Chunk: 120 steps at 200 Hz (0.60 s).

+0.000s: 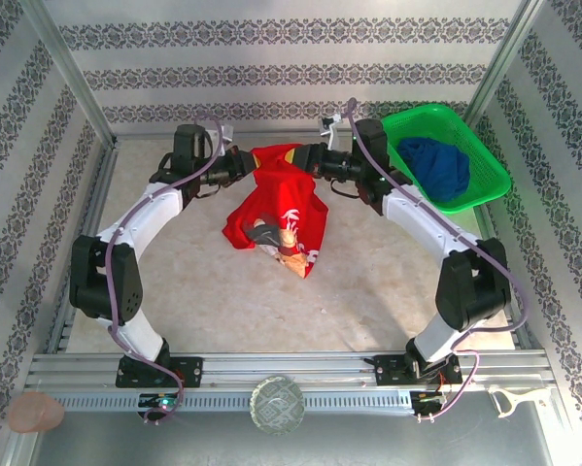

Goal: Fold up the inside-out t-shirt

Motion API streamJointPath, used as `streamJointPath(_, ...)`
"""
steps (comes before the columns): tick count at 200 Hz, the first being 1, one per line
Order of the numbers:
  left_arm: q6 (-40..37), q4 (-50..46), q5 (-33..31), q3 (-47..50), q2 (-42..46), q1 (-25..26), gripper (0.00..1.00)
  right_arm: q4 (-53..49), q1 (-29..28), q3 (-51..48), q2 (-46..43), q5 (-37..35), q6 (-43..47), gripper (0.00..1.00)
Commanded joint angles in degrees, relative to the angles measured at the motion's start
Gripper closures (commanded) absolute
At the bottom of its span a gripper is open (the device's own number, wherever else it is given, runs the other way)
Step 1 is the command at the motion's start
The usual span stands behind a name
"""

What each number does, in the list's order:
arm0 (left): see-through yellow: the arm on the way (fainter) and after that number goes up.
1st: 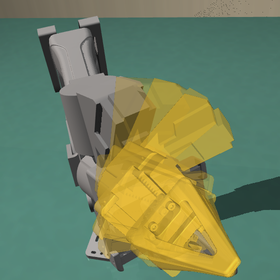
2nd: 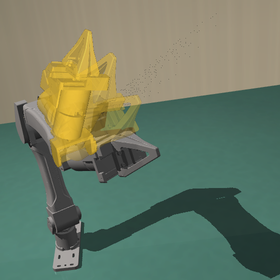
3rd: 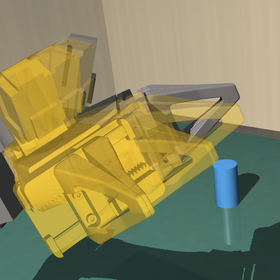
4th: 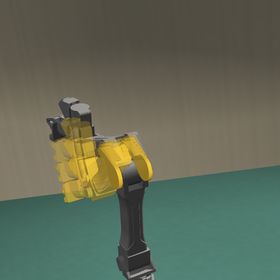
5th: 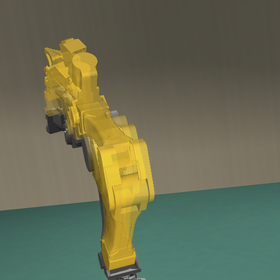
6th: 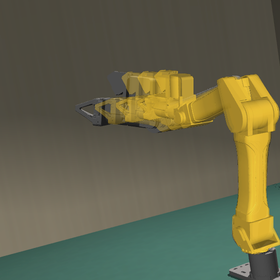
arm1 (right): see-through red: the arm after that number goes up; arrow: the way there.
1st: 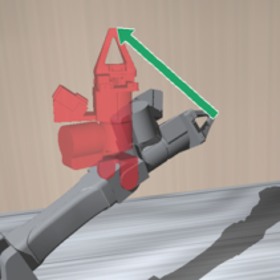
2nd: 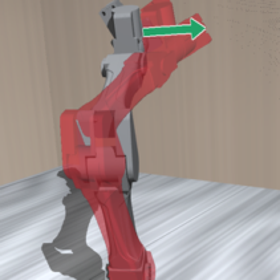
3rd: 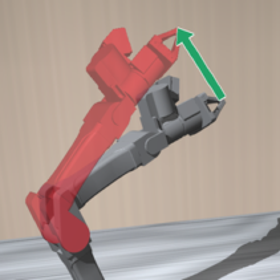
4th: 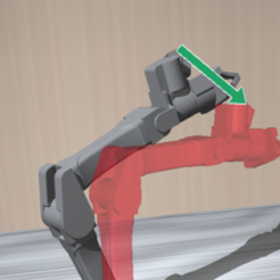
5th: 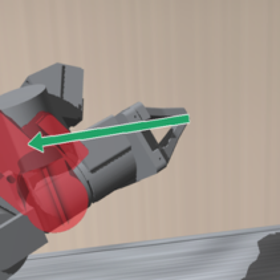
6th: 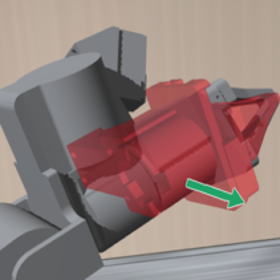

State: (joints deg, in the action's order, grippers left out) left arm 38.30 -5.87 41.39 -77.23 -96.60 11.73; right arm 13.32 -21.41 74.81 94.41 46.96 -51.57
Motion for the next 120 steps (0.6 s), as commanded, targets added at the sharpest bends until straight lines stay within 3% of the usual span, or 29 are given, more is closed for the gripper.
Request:
streamJointPath(1, -10.4, -15.6, -13.3, -0.7, -3.3, 0.1, 1.0, 27.5, 1.0, -0.7, 1.6, 7.2, -15.8, 1.0)
streamJointPath(53, -15.4, -21.0, -13.7, -4.1, -9.3, 2.4, 1.0, 48.2, 0.8, 3.5, 8.9, 4.9, -30.5, 1.0)
streamJointPath(76, -17.6, -21.7, -12.3, -4.1, -6.2, 2.1, 0.75, 48.9, 1.4, 5.4, 9.8, 5.4, -32.2, 1.0)
streamJointPath(96, -15.1, -17.6, -9.7, -1.5, 1.0, 0.3, 0.54, 48.5, 2.2, 3.4, 9.2, 5.5, -31.8, 1.0)
streamJointPath(120, -9.7, -13.8, -5.9, -0.1, 8.4, -1.8, 0.44, 48.7, 2.8, 0.3, 8.0, 5.2, -31.4, 1.0)
